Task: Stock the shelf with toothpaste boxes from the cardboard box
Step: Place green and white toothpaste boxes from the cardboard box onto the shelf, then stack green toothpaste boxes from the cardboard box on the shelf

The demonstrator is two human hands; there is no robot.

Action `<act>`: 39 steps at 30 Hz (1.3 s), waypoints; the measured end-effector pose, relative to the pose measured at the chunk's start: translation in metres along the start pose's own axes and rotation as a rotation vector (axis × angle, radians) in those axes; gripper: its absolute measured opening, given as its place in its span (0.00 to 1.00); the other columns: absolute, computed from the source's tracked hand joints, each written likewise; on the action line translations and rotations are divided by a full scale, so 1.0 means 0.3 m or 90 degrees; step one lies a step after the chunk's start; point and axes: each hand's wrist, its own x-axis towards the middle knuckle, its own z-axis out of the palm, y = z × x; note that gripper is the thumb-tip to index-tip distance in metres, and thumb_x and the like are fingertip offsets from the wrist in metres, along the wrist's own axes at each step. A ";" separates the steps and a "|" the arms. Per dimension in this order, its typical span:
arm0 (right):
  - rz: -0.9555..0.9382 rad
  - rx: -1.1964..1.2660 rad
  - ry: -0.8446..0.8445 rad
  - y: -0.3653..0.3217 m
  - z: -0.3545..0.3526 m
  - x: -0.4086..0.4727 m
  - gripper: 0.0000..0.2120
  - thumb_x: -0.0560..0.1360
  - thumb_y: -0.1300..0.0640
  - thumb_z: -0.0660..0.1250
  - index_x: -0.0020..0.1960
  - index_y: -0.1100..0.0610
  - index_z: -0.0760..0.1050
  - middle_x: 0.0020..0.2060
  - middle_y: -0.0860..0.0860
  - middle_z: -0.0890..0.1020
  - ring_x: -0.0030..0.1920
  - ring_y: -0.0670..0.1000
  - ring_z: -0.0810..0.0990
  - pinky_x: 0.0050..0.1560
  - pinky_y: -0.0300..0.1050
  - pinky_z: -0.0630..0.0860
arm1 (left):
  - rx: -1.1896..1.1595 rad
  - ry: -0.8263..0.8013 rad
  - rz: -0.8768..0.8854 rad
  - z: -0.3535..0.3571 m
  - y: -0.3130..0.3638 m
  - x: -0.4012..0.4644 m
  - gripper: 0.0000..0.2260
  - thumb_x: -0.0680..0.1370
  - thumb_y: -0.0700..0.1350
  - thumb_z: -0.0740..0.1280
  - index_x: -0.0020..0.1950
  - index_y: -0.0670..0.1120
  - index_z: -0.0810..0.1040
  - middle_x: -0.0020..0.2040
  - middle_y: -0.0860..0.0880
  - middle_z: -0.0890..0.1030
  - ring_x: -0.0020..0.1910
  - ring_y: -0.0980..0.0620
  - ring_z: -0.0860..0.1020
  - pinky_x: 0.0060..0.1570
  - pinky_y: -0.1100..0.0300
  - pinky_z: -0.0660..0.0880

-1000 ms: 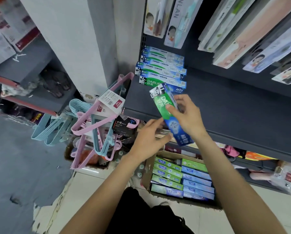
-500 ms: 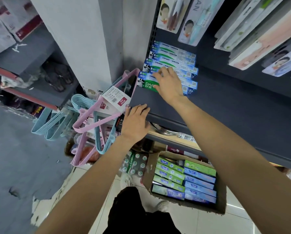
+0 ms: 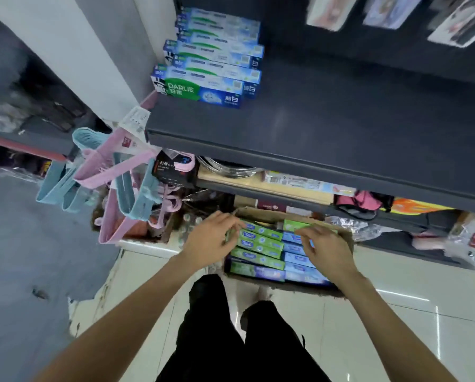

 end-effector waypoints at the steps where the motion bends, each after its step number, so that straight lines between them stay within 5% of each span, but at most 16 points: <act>1: 0.049 -0.006 -0.087 0.079 0.027 -0.042 0.08 0.75 0.61 0.64 0.50 0.54 0.80 0.46 0.52 0.83 0.45 0.57 0.82 0.38 0.46 0.76 | 0.002 -0.068 -0.056 0.067 0.014 -0.017 0.12 0.74 0.46 0.62 0.54 0.46 0.79 0.48 0.52 0.81 0.49 0.53 0.75 0.48 0.62 0.71; 5: 0.107 -0.046 -0.253 0.314 0.151 -0.133 0.14 0.79 0.55 0.58 0.61 0.48 0.75 0.57 0.48 0.80 0.55 0.52 0.80 0.48 0.46 0.75 | -0.121 -0.235 -0.343 0.348 0.036 -0.047 0.14 0.76 0.43 0.67 0.62 0.46 0.75 0.58 0.49 0.79 0.59 0.51 0.76 0.56 0.64 0.69; 10: 0.096 -0.003 -0.291 0.442 0.346 -0.115 0.17 0.78 0.55 0.61 0.66 0.50 0.71 0.62 0.50 0.76 0.62 0.53 0.74 0.56 0.46 0.74 | -0.256 -0.214 -0.577 0.626 -0.012 0.004 0.17 0.76 0.42 0.67 0.65 0.46 0.73 0.62 0.50 0.77 0.59 0.51 0.77 0.57 0.58 0.72; 17: 0.024 0.068 -0.292 0.464 0.631 0.077 0.22 0.80 0.52 0.60 0.73 0.53 0.62 0.67 0.52 0.68 0.67 0.53 0.67 0.63 0.45 0.66 | 0.115 -0.277 -0.448 0.867 -0.209 0.045 0.25 0.76 0.48 0.65 0.72 0.52 0.63 0.72 0.49 0.65 0.71 0.46 0.62 0.68 0.52 0.64; 25: -0.090 -0.035 -0.403 0.384 0.916 0.356 0.46 0.73 0.39 0.66 0.78 0.56 0.42 0.76 0.60 0.51 0.76 0.59 0.49 0.75 0.53 0.50 | 0.237 -0.262 -0.286 0.970 -0.409 0.100 0.33 0.76 0.48 0.66 0.77 0.50 0.53 0.76 0.51 0.57 0.76 0.51 0.52 0.74 0.54 0.48; 29: -0.073 -0.079 -0.437 0.378 0.938 0.409 0.52 0.69 0.35 0.68 0.77 0.57 0.42 0.70 0.62 0.65 0.69 0.62 0.65 0.68 0.52 0.62 | 0.281 -0.291 -0.260 0.993 -0.456 0.133 0.30 0.77 0.50 0.64 0.76 0.50 0.56 0.72 0.51 0.63 0.73 0.50 0.58 0.74 0.51 0.46; 34: -0.053 -0.061 -0.404 0.360 0.933 0.385 0.40 0.68 0.42 0.73 0.70 0.59 0.58 0.64 0.59 0.69 0.56 0.61 0.77 0.47 0.49 0.71 | 0.322 -0.254 -0.203 0.987 -0.464 0.147 0.25 0.75 0.51 0.67 0.69 0.51 0.63 0.64 0.50 0.69 0.66 0.49 0.66 0.71 0.53 0.55; 39: -0.051 -0.084 -0.383 0.359 0.879 0.340 0.40 0.67 0.43 0.72 0.70 0.58 0.59 0.62 0.58 0.71 0.54 0.59 0.77 0.47 0.49 0.74 | 0.333 -0.239 -0.119 0.974 -0.457 0.134 0.23 0.72 0.51 0.71 0.64 0.50 0.69 0.60 0.49 0.72 0.62 0.48 0.71 0.67 0.52 0.62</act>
